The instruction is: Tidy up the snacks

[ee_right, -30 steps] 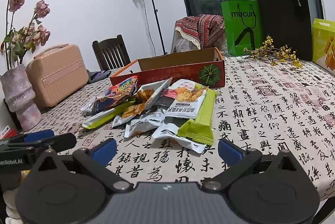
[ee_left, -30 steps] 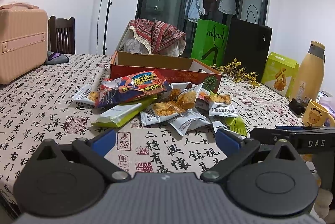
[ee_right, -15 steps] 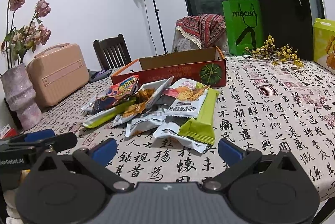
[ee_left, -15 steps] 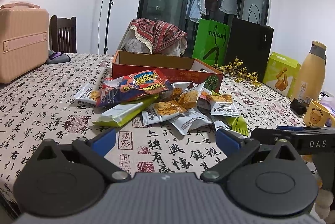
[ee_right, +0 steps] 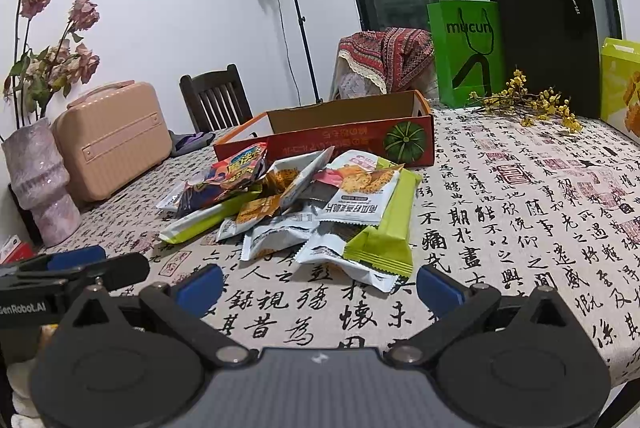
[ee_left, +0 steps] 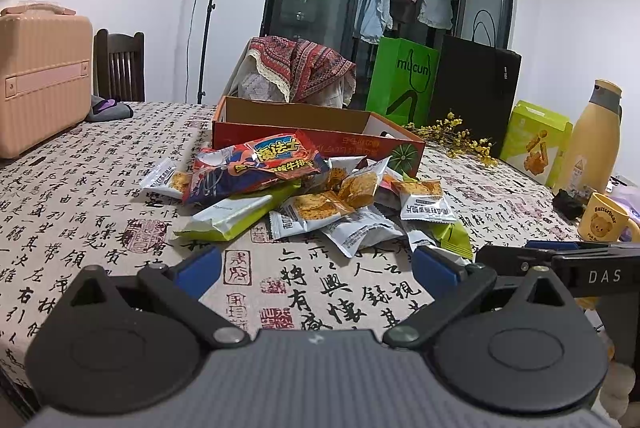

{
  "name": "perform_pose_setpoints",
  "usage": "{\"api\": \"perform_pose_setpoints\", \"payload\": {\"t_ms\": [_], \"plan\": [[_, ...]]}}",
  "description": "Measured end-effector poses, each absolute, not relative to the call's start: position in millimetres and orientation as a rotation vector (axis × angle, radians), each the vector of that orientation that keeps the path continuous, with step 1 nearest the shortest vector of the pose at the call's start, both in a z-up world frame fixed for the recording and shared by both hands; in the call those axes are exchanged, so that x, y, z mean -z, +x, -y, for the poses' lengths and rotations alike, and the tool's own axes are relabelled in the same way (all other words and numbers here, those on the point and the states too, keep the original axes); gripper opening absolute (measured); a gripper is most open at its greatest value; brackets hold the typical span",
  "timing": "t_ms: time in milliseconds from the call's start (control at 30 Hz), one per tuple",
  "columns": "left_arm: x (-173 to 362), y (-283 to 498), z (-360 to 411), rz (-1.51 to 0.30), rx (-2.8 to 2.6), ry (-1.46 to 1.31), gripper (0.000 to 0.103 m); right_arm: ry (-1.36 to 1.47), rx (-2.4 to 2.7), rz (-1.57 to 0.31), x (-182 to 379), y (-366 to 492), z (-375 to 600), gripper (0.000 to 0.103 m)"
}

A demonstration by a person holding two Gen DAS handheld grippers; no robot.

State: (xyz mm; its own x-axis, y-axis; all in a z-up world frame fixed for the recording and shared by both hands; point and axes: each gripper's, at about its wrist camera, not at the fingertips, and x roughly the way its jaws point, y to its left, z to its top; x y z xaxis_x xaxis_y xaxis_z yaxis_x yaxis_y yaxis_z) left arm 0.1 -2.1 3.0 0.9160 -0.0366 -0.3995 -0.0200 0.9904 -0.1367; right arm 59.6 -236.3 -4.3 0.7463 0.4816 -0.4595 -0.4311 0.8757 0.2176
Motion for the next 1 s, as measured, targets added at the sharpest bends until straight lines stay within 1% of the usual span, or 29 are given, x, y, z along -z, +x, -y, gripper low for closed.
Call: {"api": "perform_pose_setpoints", "payload": {"t_ms": [767,1000], "plan": [[0.5,1.7,1.2,-0.415,0.009,-0.146,0.103,0.099,-0.503,-0.539,8.2,64.0,235.9,0.103],[0.8,13.0,-4.6,-0.408,0.001,-0.145,0.103,0.115,-0.514,-0.533,8.6,75.6,237.5,0.103]]}}
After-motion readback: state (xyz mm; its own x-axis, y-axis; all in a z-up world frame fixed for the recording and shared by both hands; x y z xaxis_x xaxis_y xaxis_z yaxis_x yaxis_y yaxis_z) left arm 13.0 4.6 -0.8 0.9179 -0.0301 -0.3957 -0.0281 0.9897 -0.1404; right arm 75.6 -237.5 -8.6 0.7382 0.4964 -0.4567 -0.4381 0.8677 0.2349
